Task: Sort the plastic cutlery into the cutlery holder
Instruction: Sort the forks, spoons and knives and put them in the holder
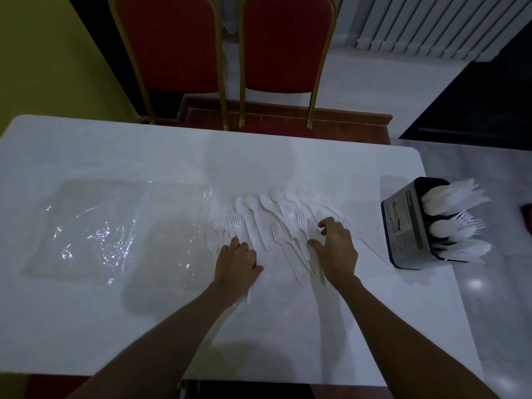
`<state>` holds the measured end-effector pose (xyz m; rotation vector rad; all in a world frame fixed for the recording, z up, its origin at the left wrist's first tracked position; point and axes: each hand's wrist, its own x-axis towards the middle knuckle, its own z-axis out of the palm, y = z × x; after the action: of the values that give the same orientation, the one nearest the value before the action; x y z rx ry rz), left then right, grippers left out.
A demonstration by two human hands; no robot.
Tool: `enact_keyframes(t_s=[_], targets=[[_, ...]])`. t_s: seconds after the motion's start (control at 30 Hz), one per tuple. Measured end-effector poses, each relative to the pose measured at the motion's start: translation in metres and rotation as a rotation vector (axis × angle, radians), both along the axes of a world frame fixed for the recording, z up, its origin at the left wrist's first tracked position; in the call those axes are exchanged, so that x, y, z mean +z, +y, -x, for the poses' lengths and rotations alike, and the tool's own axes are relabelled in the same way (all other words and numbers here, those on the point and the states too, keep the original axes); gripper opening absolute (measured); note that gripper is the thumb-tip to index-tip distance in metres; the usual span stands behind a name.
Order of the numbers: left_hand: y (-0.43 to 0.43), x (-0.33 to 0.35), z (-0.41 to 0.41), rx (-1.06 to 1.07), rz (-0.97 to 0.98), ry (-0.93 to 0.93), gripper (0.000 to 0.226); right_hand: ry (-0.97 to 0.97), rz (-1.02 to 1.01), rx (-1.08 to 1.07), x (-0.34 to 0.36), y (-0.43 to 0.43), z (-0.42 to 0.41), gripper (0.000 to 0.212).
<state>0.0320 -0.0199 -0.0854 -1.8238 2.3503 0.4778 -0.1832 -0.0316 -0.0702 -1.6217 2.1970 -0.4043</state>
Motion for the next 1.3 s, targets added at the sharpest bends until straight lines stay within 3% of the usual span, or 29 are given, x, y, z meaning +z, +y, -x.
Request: enact_keyframes(t_s=[0.1, 0.27, 0.4, 0.57, 0.7, 0.8, 0.93, 1.07, 1.2, 1.3], targets=[[0.002, 0.001, 0.001, 0.006, 0.017, 0.024, 0.035, 0.061, -0.015, 0.138, 0.0, -0.002, -0.009, 0.02], [0.002, -0.003, 0.006, -0.093, 0.137, 0.16, 0.018, 0.001, -0.065, 0.23, -0.005, 0.002, -0.021, 0.028], [0.002, -0.01, 0.011, -0.286, 0.148, 0.229, 0.037, 0.014, -0.011, 0.144, -0.007, 0.002, -0.019, 0.02], [0.009, -0.018, 0.008, -0.472, 0.086, 0.071, 0.057, 0.056, -0.092, 0.078, -0.008, 0.0, -0.01, 0.017], [0.012, -0.022, -0.002, -0.486, 0.197, 0.055, 0.059, 0.07, -0.154, 0.053, -0.004, -0.007, -0.012, 0.015], [0.015, -0.021, -0.008, -0.466, 0.227, 0.1, 0.046, 0.074, -0.242, 0.019, -0.003, -0.012, -0.016, 0.02], [0.018, -0.018, -0.013, -0.306, 0.252, 0.222, 0.036, -0.105, -0.312, -0.113, -0.002, -0.016, -0.014, 0.027], [0.015, -0.007, -0.019, 0.113, 0.283, 0.315, 0.012, -0.191, -0.334, -0.095, -0.003, -0.016, -0.01, 0.028], [0.011, 0.003, -0.026, 0.557, 0.146, 0.377, 0.026, -0.329, -0.255, -0.151, -0.001, -0.013, -0.003, 0.012], [0.005, 0.0, -0.03, 0.646, 0.016, 0.409, 0.024, -0.471, -0.177, -0.209, 0.004, -0.011, 0.003, 0.008]])
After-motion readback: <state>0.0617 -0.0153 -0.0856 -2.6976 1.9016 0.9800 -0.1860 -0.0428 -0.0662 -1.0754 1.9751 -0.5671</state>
